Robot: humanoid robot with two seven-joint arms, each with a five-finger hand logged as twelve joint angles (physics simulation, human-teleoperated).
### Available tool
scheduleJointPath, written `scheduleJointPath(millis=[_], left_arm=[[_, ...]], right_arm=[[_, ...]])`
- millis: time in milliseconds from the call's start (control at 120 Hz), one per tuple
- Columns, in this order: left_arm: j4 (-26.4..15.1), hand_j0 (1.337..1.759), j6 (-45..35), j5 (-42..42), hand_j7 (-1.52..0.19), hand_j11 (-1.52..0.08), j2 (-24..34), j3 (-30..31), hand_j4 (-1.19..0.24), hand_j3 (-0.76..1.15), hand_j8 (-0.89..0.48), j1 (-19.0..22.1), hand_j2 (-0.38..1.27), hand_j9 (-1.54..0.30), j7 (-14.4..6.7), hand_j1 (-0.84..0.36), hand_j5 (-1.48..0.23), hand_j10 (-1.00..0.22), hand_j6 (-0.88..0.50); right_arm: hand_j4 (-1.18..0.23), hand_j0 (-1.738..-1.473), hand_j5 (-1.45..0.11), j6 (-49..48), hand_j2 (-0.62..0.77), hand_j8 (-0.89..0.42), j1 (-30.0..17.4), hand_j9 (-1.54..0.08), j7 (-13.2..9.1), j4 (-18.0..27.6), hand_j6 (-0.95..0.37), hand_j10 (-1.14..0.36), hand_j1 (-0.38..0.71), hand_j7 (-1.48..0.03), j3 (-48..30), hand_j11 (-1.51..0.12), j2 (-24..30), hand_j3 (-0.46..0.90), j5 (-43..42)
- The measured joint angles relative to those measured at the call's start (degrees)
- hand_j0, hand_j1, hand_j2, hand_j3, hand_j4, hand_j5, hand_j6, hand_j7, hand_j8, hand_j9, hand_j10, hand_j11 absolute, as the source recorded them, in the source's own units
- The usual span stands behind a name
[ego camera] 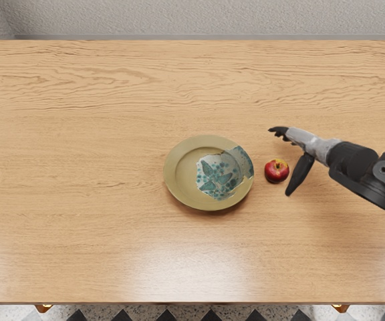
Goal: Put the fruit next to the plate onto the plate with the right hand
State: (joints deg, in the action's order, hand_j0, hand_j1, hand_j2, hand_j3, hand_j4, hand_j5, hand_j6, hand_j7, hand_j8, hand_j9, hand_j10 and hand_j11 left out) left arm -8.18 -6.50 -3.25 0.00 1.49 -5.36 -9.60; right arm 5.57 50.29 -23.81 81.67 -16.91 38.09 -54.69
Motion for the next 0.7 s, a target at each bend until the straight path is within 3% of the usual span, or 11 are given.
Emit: scheduleJointPath(millis=[117, 225, 325, 550, 700], left_arm=[[0.0, 1.658, 0.0, 0.0, -0.01, -0.01, 0.0, 0.0, -0.01, 0.0, -0.01, 0.0, 0.0, -0.01, -0.01, 0.34, -0.01, -0.01, -0.01], [0.0, 1.658, 0.0, 0.0, -0.01, -0.01, 0.0, 0.0, -0.01, 0.0, -0.01, 0.0, 0.0, -0.01, -0.02, 0.34, -0.01, -0.01, -0.01], [0.0, 1.658, 0.0, 0.0, -0.01, -0.01, 0.0, -0.01, -0.01, 0.0, -0.01, 0.0, 0.0, -0.01, -0.01, 0.34, -0.01, -0.01, -0.01], [0.0, 1.658, 0.0, 0.0, -0.01, -0.01, 0.0, 0.01, -0.01, 0.0, -0.01, 0.0, 0.0, -0.01, 0.0, 0.34, -0.01, -0.01, -0.01], [0.0, 1.658, 0.0, 0.0, -0.01, -0.01, 0.0, 0.0, -0.01, 0.0, -0.01, 0.0, 0.0, -0.01, -0.01, 0.34, -0.01, -0.01, -0.01]], right_arm=[[-0.13, -1.658, -0.16, 1.11, -0.02, -0.13, -0.43, -0.16, 0.83, 0.07, -0.13, -0.13, -0.2, -0.16, -0.15, -0.16, 0.35, 0.0, 0.01], [-0.14, -1.658, -0.18, 7.3, -0.02, -0.14, -3.27, -0.18, 4.86, 1.9, -0.14, -0.14, -0.19, -0.18, -0.38, -0.18, 2.71, 0.0, -0.03], [-0.13, -1.658, -0.17, 10.17, -0.02, -0.13, -5.0, -0.16, 6.74, 3.04, -0.13, -0.13, -0.2, -0.16, -0.32, -0.16, 3.99, 0.0, -0.21], [-0.13, -1.658, -0.17, 12.46, -0.02, -0.13, -6.06, -0.17, 7.7, 3.51, -0.13, -0.13, -0.2, -0.17, -0.11, -0.17, 1.61, 0.0, -0.33], [-0.19, -1.658, -0.25, 12.05, -0.04, -0.2, -6.15, -0.25, 7.78, 3.75, -0.2, -0.19, -0.12, -0.25, 0.17, -0.25, 0.99, 0.0, -0.31]])
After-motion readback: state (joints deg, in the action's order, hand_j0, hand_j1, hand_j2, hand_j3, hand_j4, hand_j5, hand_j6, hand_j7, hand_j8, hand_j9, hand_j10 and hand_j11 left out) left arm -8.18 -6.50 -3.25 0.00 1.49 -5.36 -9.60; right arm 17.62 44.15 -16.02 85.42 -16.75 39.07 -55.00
